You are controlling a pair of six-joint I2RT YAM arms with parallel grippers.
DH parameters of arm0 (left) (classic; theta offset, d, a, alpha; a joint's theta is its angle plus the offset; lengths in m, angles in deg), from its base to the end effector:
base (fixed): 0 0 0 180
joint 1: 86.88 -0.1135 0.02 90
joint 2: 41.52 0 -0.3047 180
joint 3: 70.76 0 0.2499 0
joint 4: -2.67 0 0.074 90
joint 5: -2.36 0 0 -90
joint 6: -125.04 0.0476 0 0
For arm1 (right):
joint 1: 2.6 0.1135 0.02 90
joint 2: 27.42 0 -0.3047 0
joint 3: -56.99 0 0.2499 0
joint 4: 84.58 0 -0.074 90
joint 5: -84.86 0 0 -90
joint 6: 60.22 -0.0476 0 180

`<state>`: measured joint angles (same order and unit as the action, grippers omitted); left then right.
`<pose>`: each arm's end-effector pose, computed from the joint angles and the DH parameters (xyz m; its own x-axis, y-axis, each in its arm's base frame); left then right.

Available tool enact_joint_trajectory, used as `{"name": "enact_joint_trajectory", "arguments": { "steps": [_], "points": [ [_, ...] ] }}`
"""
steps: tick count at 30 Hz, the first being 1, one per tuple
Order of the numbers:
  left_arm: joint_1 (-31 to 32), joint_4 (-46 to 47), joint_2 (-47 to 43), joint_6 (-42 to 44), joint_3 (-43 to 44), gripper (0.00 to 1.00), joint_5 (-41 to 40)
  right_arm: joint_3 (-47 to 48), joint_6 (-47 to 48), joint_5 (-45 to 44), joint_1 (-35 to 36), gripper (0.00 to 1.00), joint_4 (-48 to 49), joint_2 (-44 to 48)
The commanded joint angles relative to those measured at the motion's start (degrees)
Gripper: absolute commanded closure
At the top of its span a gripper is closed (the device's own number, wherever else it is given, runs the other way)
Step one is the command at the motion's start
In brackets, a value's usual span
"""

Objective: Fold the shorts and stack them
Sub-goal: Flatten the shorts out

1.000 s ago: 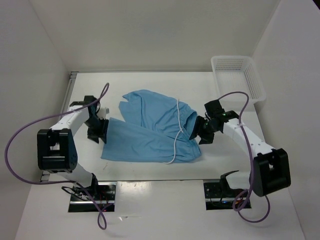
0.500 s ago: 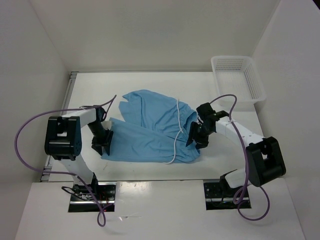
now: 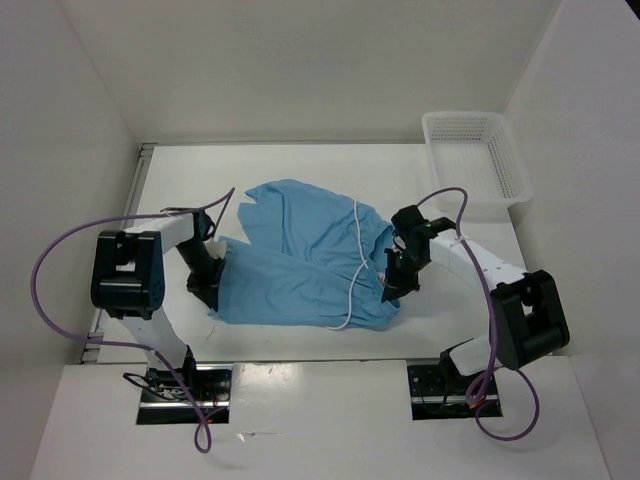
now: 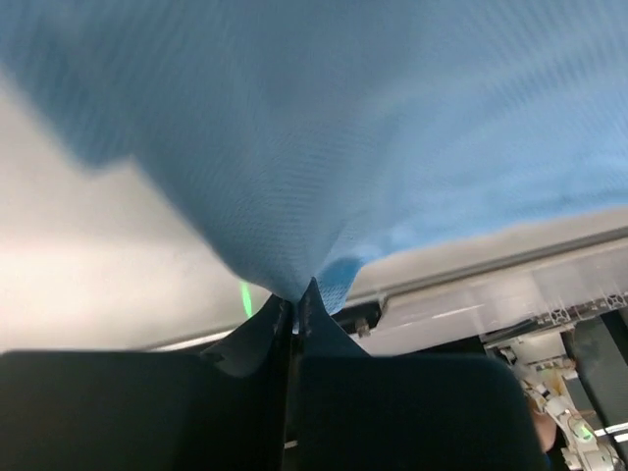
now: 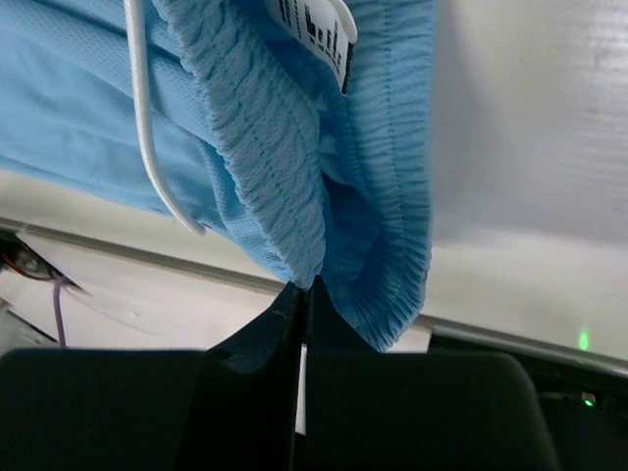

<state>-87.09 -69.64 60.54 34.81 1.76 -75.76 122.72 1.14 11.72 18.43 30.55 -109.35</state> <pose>0.2764 -0.0088 0.1703 -0.9785 -0.0075 0.2062 -0.0498 0.9784 -0.2006 0.2151 0.0975 0.2274 -0.9940 0.1093 0.0011 0.1037 0.9397 0.3259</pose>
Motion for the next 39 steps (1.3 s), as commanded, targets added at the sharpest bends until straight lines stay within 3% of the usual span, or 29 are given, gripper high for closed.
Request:
{"name": "enact_joint_trajectory", "arguments": {
  "steps": [1,3,5,7,8,10,11,16,19,23,24,26,29,39],
  "points": [
    [-0.5,-9.6,-7.21,0.23,2.8,1.0,-2.36,2.23,4.03,0.7,0.58,1.0,-10.26,0.98],
    [-0.5,-11.45,-10.64,0.23,2.2,1.0,-5.54,2.22,5.09,1.77,1.63,0.99,-10.89,1.51],
    [0.11,-12.95,-12.06,0.23,1.67,1.0,-9.15,2.83,4.56,1.24,2.34,0.85,-11.68,0.99],
    [0.12,-14.45,-12.06,0.23,1.66,0.83,-10.73,3.53,4.56,0.54,2.34,0.61,-12.3,0.46],
    [0.12,-14.45,-12.06,0.23,1.66,0.72,-11.35,3.54,4.56,0.54,2.34,0.43,-12.3,0.46],
    [0.12,-13.49,-12.06,0.23,4.64,0.56,-12.84,5.11,4.56,-0.34,2.34,0.35,-12.3,1.07],
    [0.12,-12.79,-12.06,0.23,6.04,0.53,-13.37,5.9,4.04,-1.04,2.34,0.32,-11.78,2.29],
    [0.12,-6.21,-6.98,0.23,18.95,0.49,-13.99,15.11,1.93,-2.79,1.73,0.3,-6.69,4.32],
    [0.12,5.89,-3.99,0.23,27.48,0.48,-9.88,17.42,-1.31,-3.42,1.2,0.3,3.05,4.32],
    [2.93,15.59,1.64,0.23,33.64,0.47,-2.31,18.13,-3.78,-6.48,-2.22,0.47,15.19,1.17],
    [3.45,17.35,2.87,0.23,34.61,0.47,-0.47,19.69,-3.79,-8.67,-3.88,0.58,17.47,-1.36],
    [3.98,22.97,5.95,0.23,36.55,0.47,2.17,21.2,-3.79,-9.91,-5.65,0.64,18.89,-4.19],
    [4.6,28.52,9.64,0.23,38.56,0.47,7.36,24.1,-3.79,-9.92,-8.55,0.61,19.6,-9.73],
    [12.24,27.65,26.24,0.23,50.44,0.44,2.98,26.66,-3.88,-16.34,-11.28,0.5,19.08,-19.05]
  ]
}}
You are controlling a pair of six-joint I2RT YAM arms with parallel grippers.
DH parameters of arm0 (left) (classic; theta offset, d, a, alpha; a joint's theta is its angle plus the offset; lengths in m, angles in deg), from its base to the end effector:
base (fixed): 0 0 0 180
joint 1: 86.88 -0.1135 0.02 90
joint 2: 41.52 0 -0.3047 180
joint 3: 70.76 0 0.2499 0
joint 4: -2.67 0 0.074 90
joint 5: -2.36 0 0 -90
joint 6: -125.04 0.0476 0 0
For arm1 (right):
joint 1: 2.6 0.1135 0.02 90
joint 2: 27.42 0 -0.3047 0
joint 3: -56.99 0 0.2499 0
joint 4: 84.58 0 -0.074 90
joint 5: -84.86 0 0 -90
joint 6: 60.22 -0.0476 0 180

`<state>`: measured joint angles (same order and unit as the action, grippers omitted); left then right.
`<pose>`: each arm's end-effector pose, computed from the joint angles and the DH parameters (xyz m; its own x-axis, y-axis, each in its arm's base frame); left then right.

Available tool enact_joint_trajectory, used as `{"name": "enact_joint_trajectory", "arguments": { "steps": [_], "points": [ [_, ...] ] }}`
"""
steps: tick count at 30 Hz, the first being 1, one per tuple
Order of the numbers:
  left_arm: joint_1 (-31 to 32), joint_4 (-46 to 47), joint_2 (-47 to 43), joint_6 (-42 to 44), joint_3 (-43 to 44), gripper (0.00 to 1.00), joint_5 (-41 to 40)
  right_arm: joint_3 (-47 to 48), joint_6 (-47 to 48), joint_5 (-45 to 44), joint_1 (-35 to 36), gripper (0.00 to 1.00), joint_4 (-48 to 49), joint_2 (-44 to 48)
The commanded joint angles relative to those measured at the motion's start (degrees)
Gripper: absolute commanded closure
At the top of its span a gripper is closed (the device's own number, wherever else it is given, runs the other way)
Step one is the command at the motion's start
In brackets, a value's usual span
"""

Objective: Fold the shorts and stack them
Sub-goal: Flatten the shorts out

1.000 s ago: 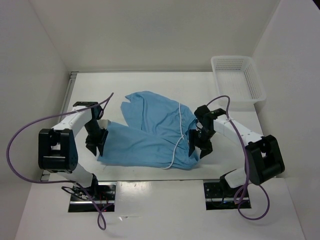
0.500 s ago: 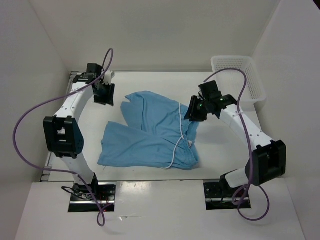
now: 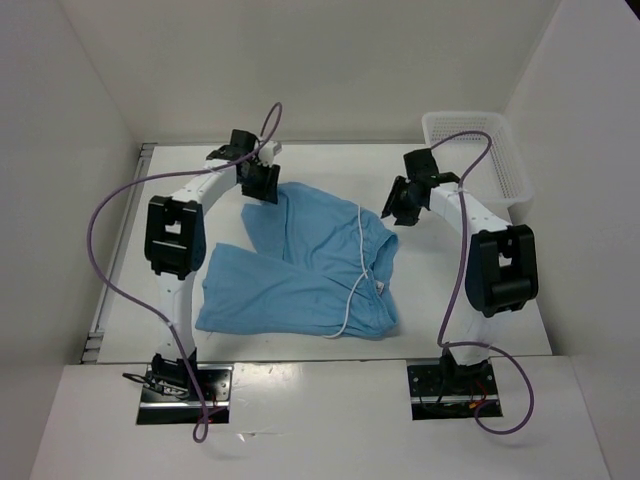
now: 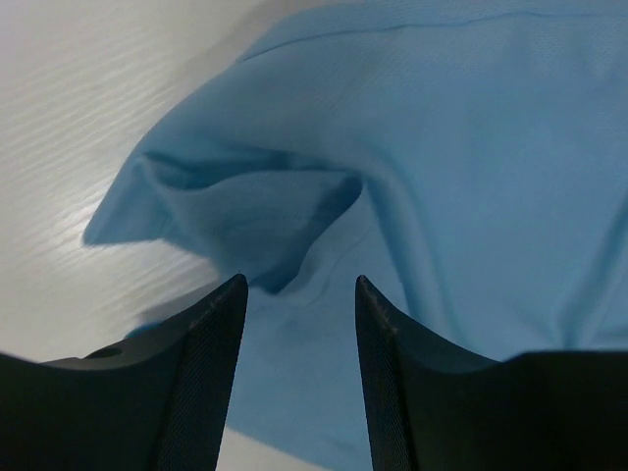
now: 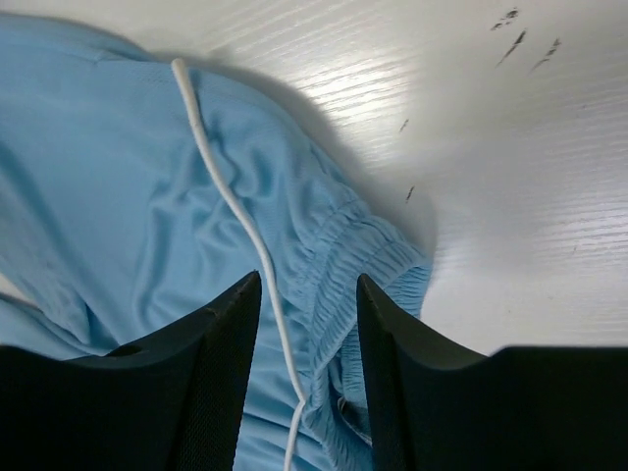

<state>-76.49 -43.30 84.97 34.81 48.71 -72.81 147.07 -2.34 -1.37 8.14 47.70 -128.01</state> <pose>0.5107 -0.1060 0.2321 -0.7867 0.1403 -0.6011 0.3227 0.9236 -0.2068 0.3783 0.0749 0.2641 -0.8244 0.3836 -0.4162 0.2578 0.9091 0.3273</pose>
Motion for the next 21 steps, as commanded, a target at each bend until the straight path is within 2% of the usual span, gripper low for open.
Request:
{"name": "enact_joint_trajectory", "arguments": {
  "steps": [1,6,13,16,19,21],
  "points": [
    [1.65,1.31,2.52,0.23,4.62,0.44,-1.11,2.3,-0.4,-3.24,-1.68,0.5,2.44,-0.39],
    [2.35,0.7,6.39,0.23,7.71,0.44,-5.33,2.3,0.21,-2.63,-2.74,0.5,2.45,-2.32],
    [2.35,0.7,5.78,0.23,5.44,0.44,-9.2,1.25,0.74,-0.96,-2.74,0.5,2.97,-2.32],
    [2.35,-3.15,5.26,0.23,4.9,0.45,-5.88,0.63,0.74,-0.96,-2.74,0.5,3.5,-2.32],
    [2.35,-4.66,3.24,0.23,2.71,0.49,1.5,0.11,1.36,-0.43,-2.74,0.49,4.11,-2.32],
    [2.87,-4.66,2.7,0.23,0.25,0.54,3.54,-1.03,1.36,-0.43,-2.74,0.47,4.64,-2.32]
  ]
}}
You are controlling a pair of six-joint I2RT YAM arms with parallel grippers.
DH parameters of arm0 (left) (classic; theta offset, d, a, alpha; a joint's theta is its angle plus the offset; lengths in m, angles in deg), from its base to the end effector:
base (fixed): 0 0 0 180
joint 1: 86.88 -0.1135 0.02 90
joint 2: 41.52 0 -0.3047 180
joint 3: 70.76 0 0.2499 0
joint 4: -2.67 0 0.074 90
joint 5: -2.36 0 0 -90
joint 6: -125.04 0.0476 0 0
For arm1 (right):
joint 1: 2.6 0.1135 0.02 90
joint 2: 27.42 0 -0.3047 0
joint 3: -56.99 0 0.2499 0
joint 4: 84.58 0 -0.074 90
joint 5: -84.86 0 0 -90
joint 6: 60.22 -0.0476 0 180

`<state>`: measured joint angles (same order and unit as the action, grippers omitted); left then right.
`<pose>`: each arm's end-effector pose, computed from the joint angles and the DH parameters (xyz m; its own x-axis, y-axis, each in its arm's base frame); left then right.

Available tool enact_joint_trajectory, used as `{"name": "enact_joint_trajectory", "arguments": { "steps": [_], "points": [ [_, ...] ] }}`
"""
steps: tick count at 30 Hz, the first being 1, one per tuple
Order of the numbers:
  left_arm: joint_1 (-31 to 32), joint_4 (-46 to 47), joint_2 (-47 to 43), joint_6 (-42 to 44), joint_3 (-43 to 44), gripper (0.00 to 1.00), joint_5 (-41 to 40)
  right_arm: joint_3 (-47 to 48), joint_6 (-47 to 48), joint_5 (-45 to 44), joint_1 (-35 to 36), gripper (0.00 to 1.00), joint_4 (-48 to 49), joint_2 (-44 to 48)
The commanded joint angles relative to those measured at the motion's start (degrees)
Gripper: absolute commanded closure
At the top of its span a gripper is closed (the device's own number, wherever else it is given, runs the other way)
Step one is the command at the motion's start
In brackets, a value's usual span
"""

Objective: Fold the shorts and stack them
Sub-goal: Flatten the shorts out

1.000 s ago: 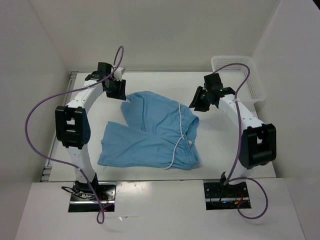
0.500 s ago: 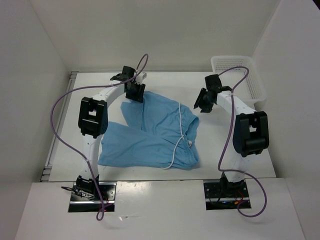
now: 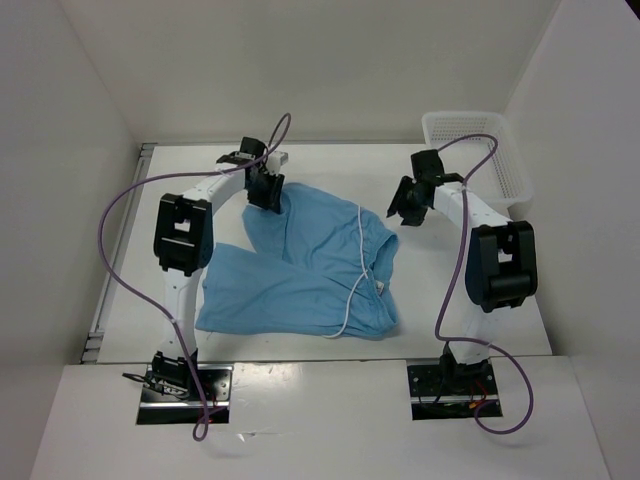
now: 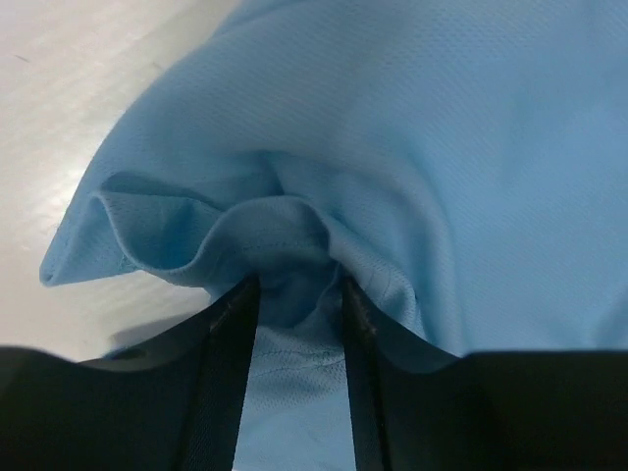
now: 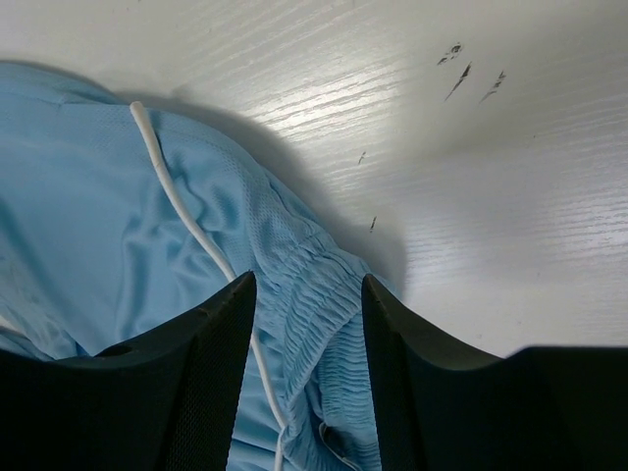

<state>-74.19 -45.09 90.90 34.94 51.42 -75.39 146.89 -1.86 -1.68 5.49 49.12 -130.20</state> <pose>0.5200 -0.1275 0.1918 -0.8279 0.1847 -0.5296 0.3229 0.9290 -0.1809 0.3890 0.0582 0.2506 -0.8136 0.4132 -0.4090 0.3004 0.9010 0.3129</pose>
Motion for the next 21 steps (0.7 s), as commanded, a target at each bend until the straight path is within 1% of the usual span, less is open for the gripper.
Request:
{"name": "enact_joint_trajectory", "arguments": {
  "steps": [1,3,6,7,8,9,11,16,18,19,20,21],
  "points": [
    [0.58,-2.87,-3.74,0.1,-2.47,0.54,6.12,-0.86,0.88,-0.12,-0.1,0.47,3.22,-0.14],
    [0.58,-3.4,-3.23,0.1,-2.47,0.58,5.6,-0.86,0.88,0.4,-0.1,0.47,3.75,-0.66],
    [0.58,-3.4,-3.22,0.1,-2.47,0.72,4.28,-0.86,1.4,0.93,-0.1,0.45,3.75,-2.24],
    [0.58,-3.4,-3.22,0.1,-2.47,0.76,4.27,-0.34,1.93,0.93,-0.1,0.43,4.27,-3.03],
    [0.58,-3.4,-3.22,0.1,-2.47,0.86,4.27,-0.33,1.93,0.93,-0.1,0.43,4.28,-3.04],
    [0.58,-3.4,-3.83,0.1,-2.47,0.89,3.49,-0.33,1.93,0.41,-0.1,0.42,4.28,-3.73],
    [0.58,-3.4,-4.45,0.1,-1.95,0.93,2.08,0.28,2.54,0.4,-0.1,0.39,4.28,-4.53],
    [0.58,-3.4,-7.43,0.1,-2.55,0.93,-0.73,1.07,3.16,3.3,-0.1,0.36,3.05,-8.39],
    [0.58,-3.4,-8.14,0.1,-2.56,0.93,-0.74,0.55,3.69,3.92,0.42,0.35,3.05,-8.4],
    [0.58,-3.4,-8.66,0.1,-3.08,0.92,-1.26,0.55,3.69,5.31,0.43,0.35,3.05,-8.4],
    [0.58,-3.4,-8.67,0.1,-3.09,0.86,-1.26,-0.93,3.69,5.85,0.43,0.35,3.05,-8.4],
    [0.58,-3.4,-8.67,0.1,-3.61,0.81,-1.26,-0.95,4.21,5.85,0.43,0.35,3.05,-7.79]
  ]
}}
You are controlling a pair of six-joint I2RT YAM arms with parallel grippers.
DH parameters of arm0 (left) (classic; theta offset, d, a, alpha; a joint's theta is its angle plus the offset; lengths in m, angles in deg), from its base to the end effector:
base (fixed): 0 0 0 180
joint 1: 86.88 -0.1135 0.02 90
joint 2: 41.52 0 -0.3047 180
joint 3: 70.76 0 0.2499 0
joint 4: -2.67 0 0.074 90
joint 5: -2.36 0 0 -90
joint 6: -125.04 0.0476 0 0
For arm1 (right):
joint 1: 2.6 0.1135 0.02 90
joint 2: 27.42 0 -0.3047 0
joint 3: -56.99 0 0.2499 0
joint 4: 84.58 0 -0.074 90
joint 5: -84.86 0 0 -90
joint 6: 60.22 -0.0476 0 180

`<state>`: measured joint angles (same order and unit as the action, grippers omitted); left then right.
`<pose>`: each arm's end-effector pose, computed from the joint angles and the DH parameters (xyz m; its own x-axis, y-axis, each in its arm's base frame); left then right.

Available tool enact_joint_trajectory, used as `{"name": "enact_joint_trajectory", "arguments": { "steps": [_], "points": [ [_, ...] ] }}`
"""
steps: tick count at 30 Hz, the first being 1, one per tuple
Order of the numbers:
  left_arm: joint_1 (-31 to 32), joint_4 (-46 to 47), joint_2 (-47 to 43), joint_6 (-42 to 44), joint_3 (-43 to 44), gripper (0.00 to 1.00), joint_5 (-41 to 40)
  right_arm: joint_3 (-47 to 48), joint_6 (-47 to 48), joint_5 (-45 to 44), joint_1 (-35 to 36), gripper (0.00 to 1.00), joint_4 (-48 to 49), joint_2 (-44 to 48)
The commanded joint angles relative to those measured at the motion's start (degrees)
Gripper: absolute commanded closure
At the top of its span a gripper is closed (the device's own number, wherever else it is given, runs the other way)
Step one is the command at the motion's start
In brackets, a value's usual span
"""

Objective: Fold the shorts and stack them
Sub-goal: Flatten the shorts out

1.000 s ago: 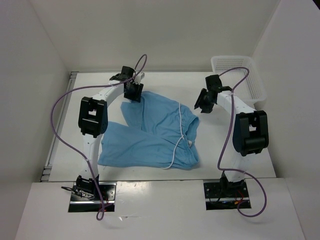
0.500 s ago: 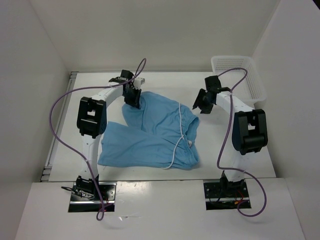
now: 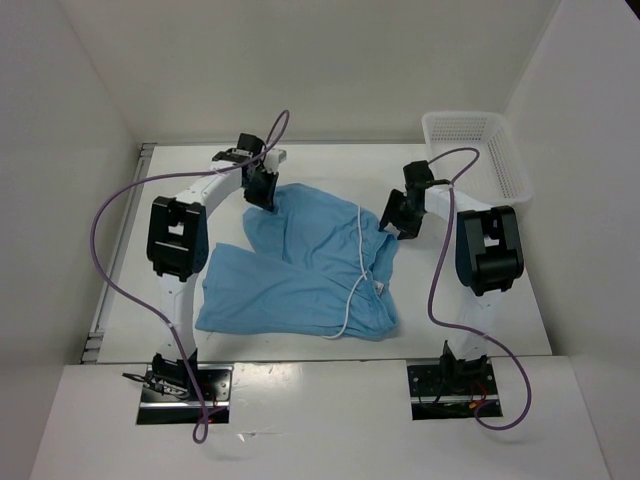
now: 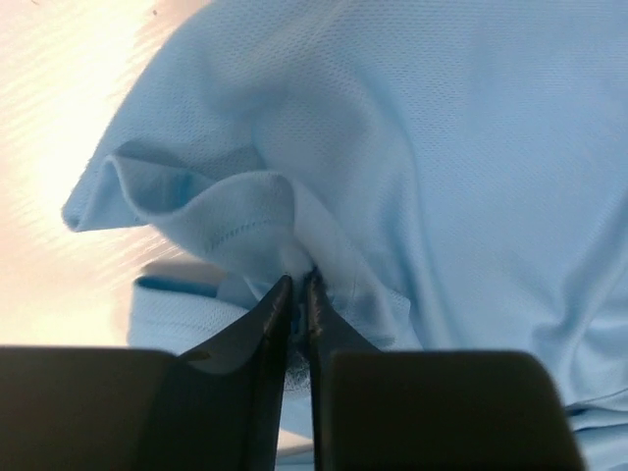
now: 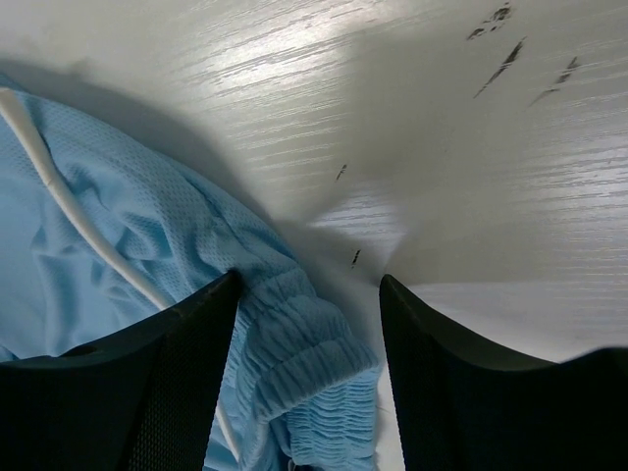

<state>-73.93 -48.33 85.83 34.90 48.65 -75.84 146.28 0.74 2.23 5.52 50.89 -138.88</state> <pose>0.4993 -0.1248 0.2179 -0.8356 0.1897 -0.5155 0.3201 0.9308 -0.1764 0.4059 0.0641 0.1915 -0.8873 0.3597 -0.2886 0.2750 0.9151 0.2950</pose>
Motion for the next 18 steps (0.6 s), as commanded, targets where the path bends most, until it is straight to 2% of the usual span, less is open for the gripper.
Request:
{"name": "enact_joint_trajectory", "arguments": {
  "steps": [1,9,15,17,18],
  "points": [
    [0.32,-0.16,-3.6,0.14,-0.84,0.79,-0.81,-1.12,1.62,2.55,0.41,0.35,1.8,0.89],
    [0.32,-1.22,-2.98,0.14,-1.36,0.66,-0.81,-1.66,1.62,3.7,0.41,0.38,1.8,0.89],
    [0.32,-1.22,-1.31,0.14,-2.42,0.63,-1.42,-1.66,2.14,4.75,0.41,0.38,1.8,0.89],
    [0.32,-1.22,-1.31,0.14,-2.42,0.63,-0.28,-1.66,2.14,4.75,0.41,0.38,1.8,0.89],
    [0.32,-1.22,-1.31,0.14,-2.42,0.72,0.85,-2.18,2.14,4.75,0.41,0.42,1.8,0.89]
  ]
}}
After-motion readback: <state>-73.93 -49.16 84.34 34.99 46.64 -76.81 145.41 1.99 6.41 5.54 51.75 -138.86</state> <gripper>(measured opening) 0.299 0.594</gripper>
